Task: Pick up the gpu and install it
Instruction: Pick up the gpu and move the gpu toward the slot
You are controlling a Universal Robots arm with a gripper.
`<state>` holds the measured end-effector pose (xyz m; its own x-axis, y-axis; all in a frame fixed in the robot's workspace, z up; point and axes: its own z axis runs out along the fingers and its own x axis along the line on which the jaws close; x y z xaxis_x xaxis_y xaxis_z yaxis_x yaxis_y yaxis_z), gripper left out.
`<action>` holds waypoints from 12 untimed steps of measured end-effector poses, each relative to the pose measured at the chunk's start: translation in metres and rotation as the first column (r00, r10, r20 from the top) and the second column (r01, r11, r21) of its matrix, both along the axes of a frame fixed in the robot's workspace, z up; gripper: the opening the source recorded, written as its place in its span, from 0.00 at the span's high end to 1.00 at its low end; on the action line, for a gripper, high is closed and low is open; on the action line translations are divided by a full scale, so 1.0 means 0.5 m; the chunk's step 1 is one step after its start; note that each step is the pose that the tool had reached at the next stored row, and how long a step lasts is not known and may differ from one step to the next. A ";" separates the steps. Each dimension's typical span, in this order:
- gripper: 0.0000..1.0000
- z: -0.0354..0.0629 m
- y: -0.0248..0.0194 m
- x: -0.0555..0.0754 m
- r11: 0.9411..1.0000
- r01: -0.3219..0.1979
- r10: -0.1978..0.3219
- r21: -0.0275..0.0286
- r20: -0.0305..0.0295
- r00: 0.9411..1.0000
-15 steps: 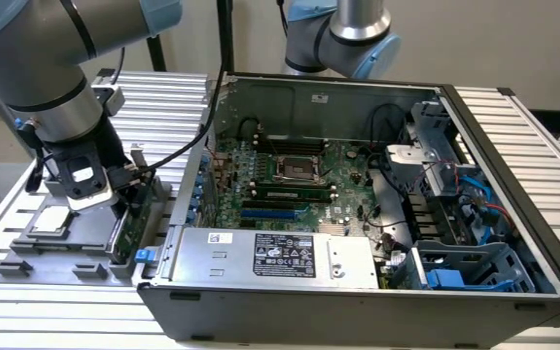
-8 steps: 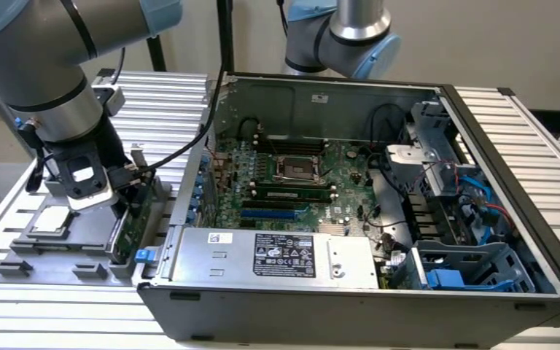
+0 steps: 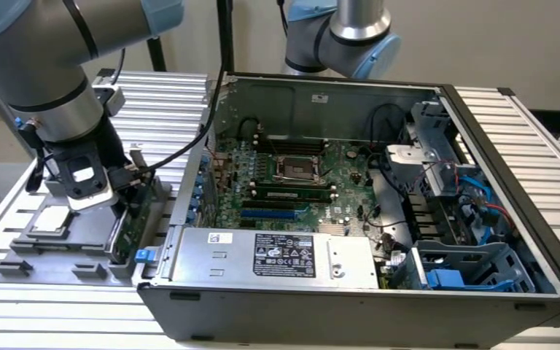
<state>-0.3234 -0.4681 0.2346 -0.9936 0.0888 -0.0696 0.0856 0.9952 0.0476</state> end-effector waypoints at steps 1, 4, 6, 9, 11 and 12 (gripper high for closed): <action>0.73 0.000 0.0000 0.000 1.000 0.000 0.000 0.000 -0.005 1.000; 0.73 0.003 0.0002 0.000 1.000 0.000 0.001 0.001 -0.013 1.000; 0.73 0.008 0.0000 0.000 1.000 -0.001 0.001 0.000 -0.016 1.000; 0.73 0.021 0.0000 0.001 1.000 -0.001 0.001 0.000 -0.018 1.000; 0.73 0.032 0.0000 0.001 1.000 -0.001 0.001 0.000 -0.018 1.000; 0.73 0.037 0.0000 0.001 1.000 -0.001 0.001 0.000 -0.018 1.000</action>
<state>-0.3227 -0.4681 0.2530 -0.9948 0.0879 -0.0516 0.0856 0.9953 0.0459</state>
